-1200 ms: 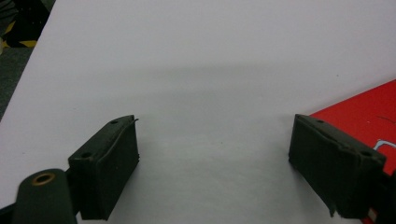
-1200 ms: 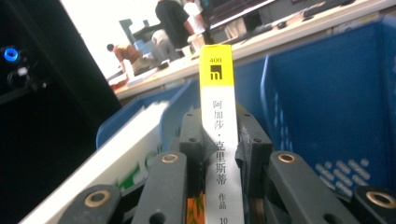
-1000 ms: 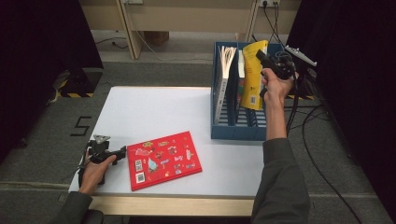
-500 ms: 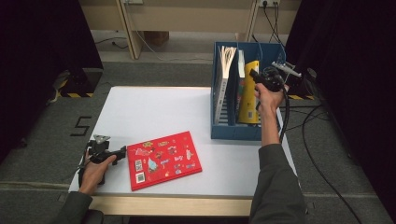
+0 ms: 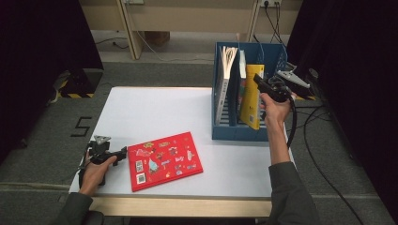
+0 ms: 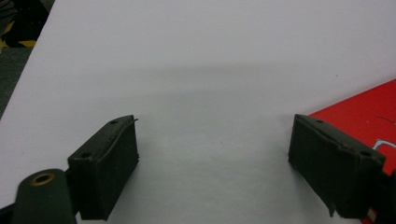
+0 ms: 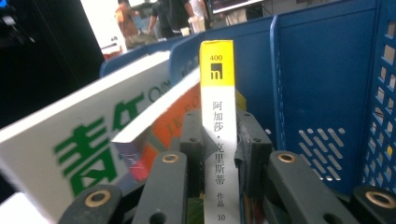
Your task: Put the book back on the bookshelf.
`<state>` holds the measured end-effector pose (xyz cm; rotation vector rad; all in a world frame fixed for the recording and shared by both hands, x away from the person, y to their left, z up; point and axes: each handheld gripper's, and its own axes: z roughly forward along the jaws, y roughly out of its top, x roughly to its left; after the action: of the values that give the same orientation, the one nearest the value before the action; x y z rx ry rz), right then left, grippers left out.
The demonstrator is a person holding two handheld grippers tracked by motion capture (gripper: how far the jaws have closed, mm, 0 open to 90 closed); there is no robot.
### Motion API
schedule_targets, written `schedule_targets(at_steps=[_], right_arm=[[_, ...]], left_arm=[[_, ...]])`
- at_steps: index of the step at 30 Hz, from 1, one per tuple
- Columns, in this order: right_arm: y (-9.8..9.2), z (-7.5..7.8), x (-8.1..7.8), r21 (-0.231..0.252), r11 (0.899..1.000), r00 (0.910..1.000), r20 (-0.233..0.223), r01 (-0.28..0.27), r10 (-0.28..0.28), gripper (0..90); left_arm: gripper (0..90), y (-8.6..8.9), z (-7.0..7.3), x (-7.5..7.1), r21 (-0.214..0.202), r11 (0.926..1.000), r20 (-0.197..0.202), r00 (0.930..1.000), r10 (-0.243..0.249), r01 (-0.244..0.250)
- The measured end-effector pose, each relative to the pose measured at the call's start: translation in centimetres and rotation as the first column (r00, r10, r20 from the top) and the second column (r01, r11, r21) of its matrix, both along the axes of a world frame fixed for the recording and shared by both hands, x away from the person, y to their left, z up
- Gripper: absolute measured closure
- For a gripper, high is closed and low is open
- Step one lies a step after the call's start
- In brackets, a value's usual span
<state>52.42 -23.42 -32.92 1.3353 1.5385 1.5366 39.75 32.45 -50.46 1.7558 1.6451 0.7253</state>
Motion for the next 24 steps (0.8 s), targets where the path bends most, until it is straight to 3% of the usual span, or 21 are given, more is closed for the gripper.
schedule_targets(at_steps=[4, 7, 10, 17, 21, 24], right_arm=[[-0.4, -0.1, 0.5, 0.058, 0.998, 0.9993, -0.034, 0.016, -0.014, 75.7], [-0.5, -0.2, 0.6, 0.06, 0.998, 0.9994, -0.029, 0.022, -0.021, 75.8], [-0.7, 0.8, 0.6, 0.069, 0.997, 0.9998, -0.016, 0.016, -0.015, 75.9], [-0.7, 6.0, 0.2, 0.071, 0.997, 0.9991, 0.034, 0.021, -0.024, 76.0], [-0.9, 8.8, 0.8, 0.081, 0.996, 0.9981, 0.047, 0.037, -0.041, 76.1], [-0.8, 10.8, 1.8, 0.06, 0.996, 0.9964, 0.048, 0.067, -0.07, 76.1]], left_arm=[[14.7, 0.0, 0.0, 0.0, 0.003, 1.0, 0.0, 1.0, 0.0, 0.0], [14.6, 0.0, 0.0, 0.0, 0.003, 1.0, -0.001, 1.0, 0.0, 0.0], [14.6, 0.0, 0.0, 0.0, 0.002, 1.0, -0.001, 1.0, 0.0, 0.0], [14.6, 0.0, 0.0, 0.0, 0.003, 1.0, -0.001, 1.0, 0.0, 0.0], [14.6, 0.0, 0.0, 0.0, 0.001, 1.0, 0.002, 1.0, 0.002, -0.002], [14.6, 0.0, 0.0, 0.0, 0.0, 1.0, 0.002, 1.0, 0.002, -0.002]])
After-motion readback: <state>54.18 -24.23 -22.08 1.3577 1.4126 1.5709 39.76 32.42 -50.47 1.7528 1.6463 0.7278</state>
